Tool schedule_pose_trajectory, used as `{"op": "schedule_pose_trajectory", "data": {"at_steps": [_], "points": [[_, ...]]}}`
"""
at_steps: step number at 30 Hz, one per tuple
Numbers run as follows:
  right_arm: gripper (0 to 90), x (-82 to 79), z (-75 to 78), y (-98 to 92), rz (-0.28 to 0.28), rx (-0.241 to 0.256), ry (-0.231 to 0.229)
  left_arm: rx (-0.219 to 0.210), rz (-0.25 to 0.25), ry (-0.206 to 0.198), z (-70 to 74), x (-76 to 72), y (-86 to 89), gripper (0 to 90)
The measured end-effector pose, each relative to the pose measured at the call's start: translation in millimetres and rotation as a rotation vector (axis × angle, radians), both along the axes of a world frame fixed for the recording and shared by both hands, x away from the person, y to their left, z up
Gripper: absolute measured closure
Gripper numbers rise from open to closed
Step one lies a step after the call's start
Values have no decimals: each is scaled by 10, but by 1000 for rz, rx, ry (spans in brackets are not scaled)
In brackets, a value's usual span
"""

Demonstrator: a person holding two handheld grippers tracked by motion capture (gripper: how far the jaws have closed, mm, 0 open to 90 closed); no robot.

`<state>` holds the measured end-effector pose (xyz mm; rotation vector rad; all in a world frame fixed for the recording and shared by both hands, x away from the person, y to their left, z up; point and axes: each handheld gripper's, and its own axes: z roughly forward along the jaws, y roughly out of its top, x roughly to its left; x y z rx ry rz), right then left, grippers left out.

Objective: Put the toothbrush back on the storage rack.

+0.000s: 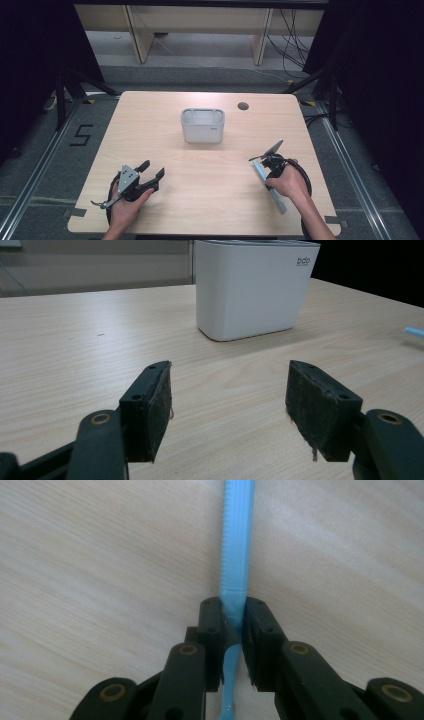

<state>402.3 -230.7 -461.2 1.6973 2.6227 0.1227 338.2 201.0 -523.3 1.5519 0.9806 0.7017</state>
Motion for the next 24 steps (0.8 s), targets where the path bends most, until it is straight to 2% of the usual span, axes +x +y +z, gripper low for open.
{"op": "schedule_pose_trajectory", "data": {"at_steps": [1,2,3,4,5,7,8,10,11,13,17,18,19,20,21,22,24], "points": [[795,-7,51,-3,24,8,-24,4,-6,-2,0,1,-5,345],[795,-7,51,-3,24,8,-24,4,-6,-2,0,1,-5,345],[795,4,92,-14,44,31,-12,16,1,18,11,-12,3,346],[795,4,92,-14,44,31,-12,16,1,18,11,-12,3,346],[795,-8,102,-2,22,28,-26,8,1,16,7,-4,2,346],[795,-2,105,-5,27,27,-27,-6,-7,9,-1,12,5,345],[795,1,102,-8,30,32,-25,5,-2,21,8,-1,6,346],[795,-3,97,-3,32,33,-27,8,-2,20,8,-2,4,348],[795,-3,103,-3,48,30,-25,11,-4,19,9,-4,0,351],[795,-22,111,4,91,55,-39,11,-11,26,9,5,2,360],[795,-36,133,18,131,42,-49,4,-25,27,9,12,7,362],[795,-40,146,3,185,44,-64,2,-29,27,9,11,11,364],[795,-40,146,3,185,44,-64,-5,-33,22,6,14,12,364],[795,-42,138,1,234,67,-63,-12,-45,10,0,30,12,370],[795,-57,126,15,230,70,-59,2,-41,36,10,12,4,376],[795,-57,126,15,230,70,-59,2,-41,36,10,12,4,378],[794,-69,115,19,289,56,-72,3,-67,43,15,11,-19,380]]}}
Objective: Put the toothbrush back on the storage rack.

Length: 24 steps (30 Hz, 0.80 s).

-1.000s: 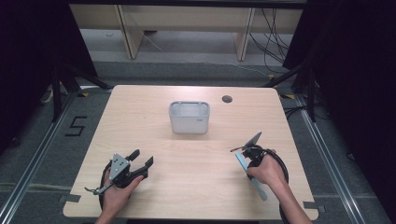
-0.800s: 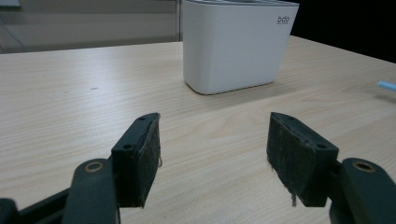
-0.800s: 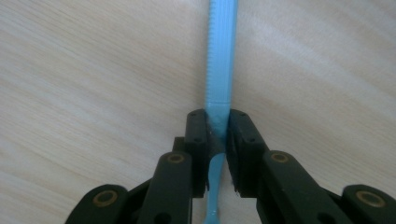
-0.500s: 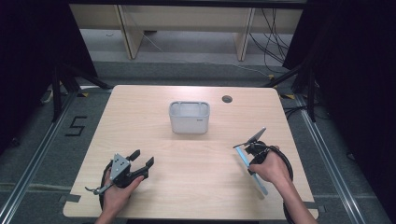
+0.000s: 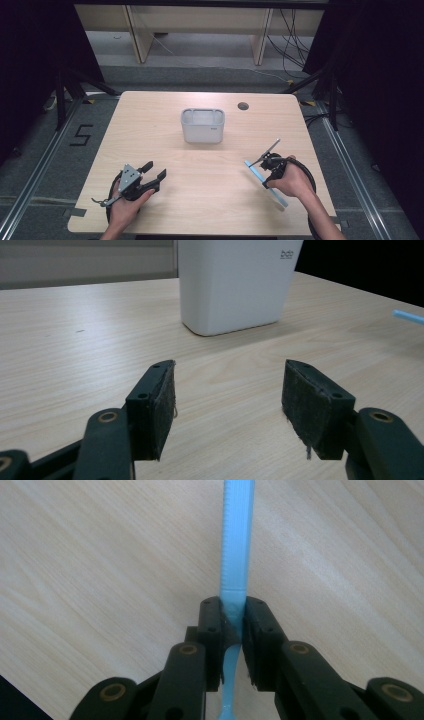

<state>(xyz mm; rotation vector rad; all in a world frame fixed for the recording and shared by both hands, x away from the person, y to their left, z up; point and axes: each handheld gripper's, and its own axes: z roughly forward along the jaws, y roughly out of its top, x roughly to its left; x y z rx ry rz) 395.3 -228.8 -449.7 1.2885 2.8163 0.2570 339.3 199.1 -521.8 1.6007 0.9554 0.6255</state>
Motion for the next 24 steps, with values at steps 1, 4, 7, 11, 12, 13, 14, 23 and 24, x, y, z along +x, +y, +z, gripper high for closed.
{"op": "schedule_pose_trajectory", "data": {"at_steps": [1,4,7,11,12,13,14,23,24], "points": [[794,-7,-1,2,13,4,-5,3,-6,-5,7,2,-7,381],[794,-16,8,-17,76,14,-35,3,-17,-8,55,-7,-26,382],[794,-33,20,-2,141,8,-50,8,-53,-17,91,4,-43,385],[793,-41,43,28,284,-22,-110,18,-98,-12,122,-1,-79,386],[793,-81,65,68,322,-21,-131,-2,-113,12,132,-25,-113,386],[794,-128,101,126,476,65,-166,14,-149,29,171,-47,-140,386],[794,-143,116,159,535,80,-173,20,-172,37,193,-56,-161,385],[794,-206,133,354,714,-29,-128,114,-389,64,382,-128,-462,374],[794,-195,133,394,772,-45,-126,152,-446,67,415,-142,-556,374]]}}
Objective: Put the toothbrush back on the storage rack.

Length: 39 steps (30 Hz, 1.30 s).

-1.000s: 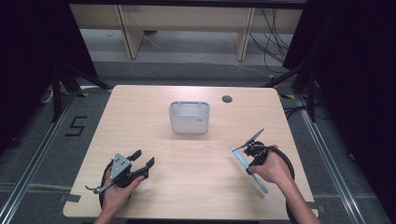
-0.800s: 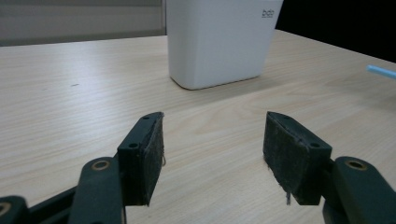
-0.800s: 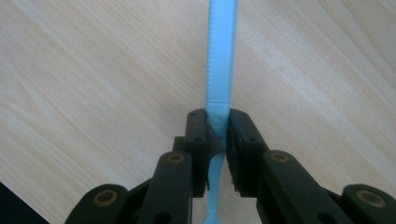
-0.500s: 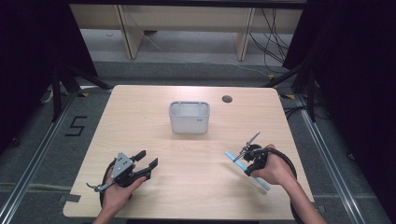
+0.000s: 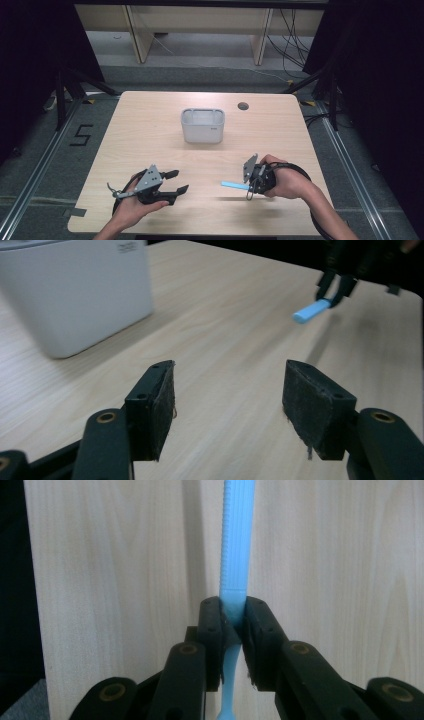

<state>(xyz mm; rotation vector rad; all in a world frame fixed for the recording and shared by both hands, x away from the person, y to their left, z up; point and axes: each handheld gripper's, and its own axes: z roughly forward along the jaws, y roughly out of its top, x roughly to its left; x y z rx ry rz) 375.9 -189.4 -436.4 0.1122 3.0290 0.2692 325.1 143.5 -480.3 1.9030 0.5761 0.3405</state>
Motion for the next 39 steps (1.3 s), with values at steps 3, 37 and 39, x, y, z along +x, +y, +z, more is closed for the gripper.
{"op": "schedule_pose_trajectory", "data": {"at_steps": [3,37,39], "points": [[794,21,7,86,87,-14,-6,47,-66,4,47,-9,-137,374],[794,16,64,577,215,-33,-11,205,-303,7,-108,165,-740,657],[794,-26,59,585,171,-62,10,190,-305,8,-113,167,-752,676]]}}
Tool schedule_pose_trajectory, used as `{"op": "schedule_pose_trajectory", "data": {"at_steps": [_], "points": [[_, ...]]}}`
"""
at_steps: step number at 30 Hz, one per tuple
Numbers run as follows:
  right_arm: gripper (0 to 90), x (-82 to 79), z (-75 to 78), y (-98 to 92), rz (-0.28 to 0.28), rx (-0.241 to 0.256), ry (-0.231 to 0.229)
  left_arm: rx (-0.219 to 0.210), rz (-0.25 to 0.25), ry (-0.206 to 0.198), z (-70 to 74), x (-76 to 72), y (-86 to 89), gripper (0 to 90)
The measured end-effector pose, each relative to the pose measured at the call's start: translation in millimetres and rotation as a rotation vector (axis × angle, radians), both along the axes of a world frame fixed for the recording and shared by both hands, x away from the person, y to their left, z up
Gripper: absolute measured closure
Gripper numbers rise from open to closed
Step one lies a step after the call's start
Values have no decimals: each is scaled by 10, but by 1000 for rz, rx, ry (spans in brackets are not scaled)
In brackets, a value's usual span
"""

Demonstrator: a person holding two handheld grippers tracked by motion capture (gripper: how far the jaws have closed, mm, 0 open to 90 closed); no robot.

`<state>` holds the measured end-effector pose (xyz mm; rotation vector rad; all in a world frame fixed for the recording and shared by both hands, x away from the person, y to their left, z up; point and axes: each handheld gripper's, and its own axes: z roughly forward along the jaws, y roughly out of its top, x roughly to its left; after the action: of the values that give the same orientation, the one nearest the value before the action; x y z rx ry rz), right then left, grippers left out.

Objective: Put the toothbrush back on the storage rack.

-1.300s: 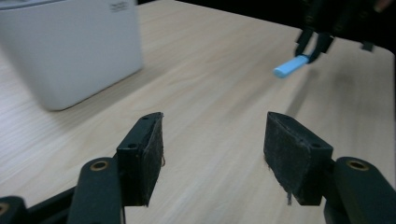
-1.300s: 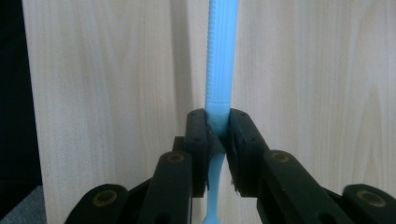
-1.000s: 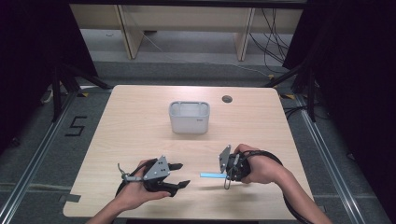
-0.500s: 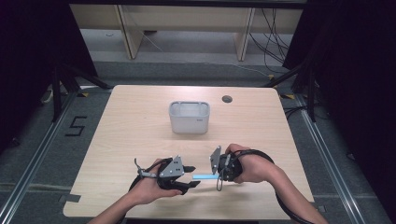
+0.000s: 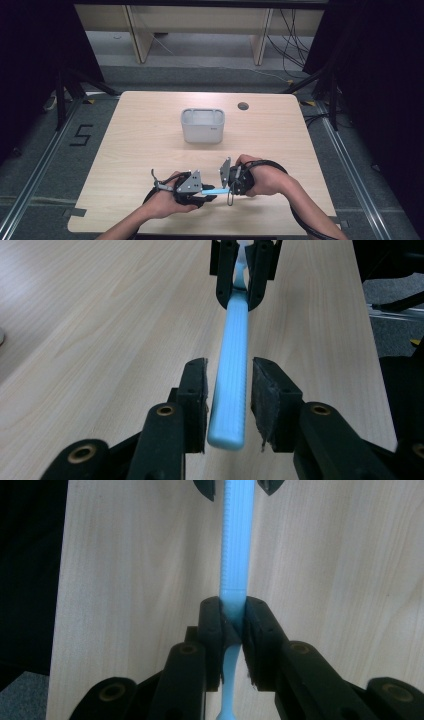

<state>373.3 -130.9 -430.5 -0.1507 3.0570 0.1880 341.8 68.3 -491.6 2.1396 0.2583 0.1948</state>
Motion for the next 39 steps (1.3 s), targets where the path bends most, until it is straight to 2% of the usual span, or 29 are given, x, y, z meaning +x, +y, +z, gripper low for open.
{"op": "schedule_pose_trajectory", "data": {"at_steps": [2,3,4,6,9,10,12,13,14,17,18,20,21,22,23,24,25,26,27,28,29,31,33,34,35,36,37,38,39], "points": [[794,-4,-4,4,-1,-3,4,-3,-3,3,-2,5,-4,679],[794,11,-14,18,34,5,2,-14,-4,7,-10,4,-14,685],[794,4,-11,19,24,5,0,6,-13,4,-6,7,-12,692],[794,6,-9,23,30,4,0,-8,-18,21,-16,1,-26,705],[794,6,-9,37,45,7,-1,-2,-30,24,-22,15,-27,728],[793,-9,-9,37,29,7,1,-1,-20,22,-25,8,-28,739],[793,-8,-6,41,34,1,-2,1,-25,24,-28,10,-28,752],[793,3,2,48,60,1,-20,-2,-25,24,-35,8,-30,752],[792,-18,-2,48,26,-10,0,5,-29,24,-32,9,-27,762],[789,-2,-4,59,53,-3,-12,6,-38,24,-31,7,-25,777],[786,-21,-8,58,23,-5,-3,19,-44,14,-23,10,-18,778],[781,-17,-6,60,18,-3,-11,10,-39,20,-17,5,-13,779],[778,6,-2,64,48,10,-26,6,-36,18,-14,4,-6,780],[770,-40,1,50,-34,13,0,11,-40,14,-7,9,6,780],[750,1,4,49,11,39,-16,11,-40,14,-7,9,6,781],[750,1,4,49,11,39,-16,-3,-26,16,-12,-3,6,781],[673,18,26,21,-19,62,-3,-6,-23,13,-9,4,27,781],[661,3,37,6,-52,64,6,-6,-23,13,-9,4,27,781],[661,3,37,6,-52,64,6,-15,-15,12,-13,4,37,781],[650,-3,49,-13,-75,80,0,-2,-13,4,-5,15,57,781],[614,3,73,-59,-107,121,-6,-14,0,9,-13,7,66,781],[591,-5,104,-115,-147,167,-7,-19,12,7,-26,13,109,781],[579,-8,116,-146,-163,189,-9,-26,16,8,-34,14,121,781],[571,-33,139,-176,-210,201,-13,-25,27,9,-35,8,137,781],[558,-41,153,-226,-222,275,-8,-32,30,13,-42,6,150,782],[558,-41,153,-226,-222,275,-8,-39,40,11,-49,3,163,782],[547,-53,177,-291,-242,329,-9,-50,50,15,-64,3,194,782],[547,-53,177,-291,-242,329,-9,-50,50,15,-64,3,194,781],[538,-83,197,-367,-284,410,-35,-50,66,17,-64,-2,218,781]]}}
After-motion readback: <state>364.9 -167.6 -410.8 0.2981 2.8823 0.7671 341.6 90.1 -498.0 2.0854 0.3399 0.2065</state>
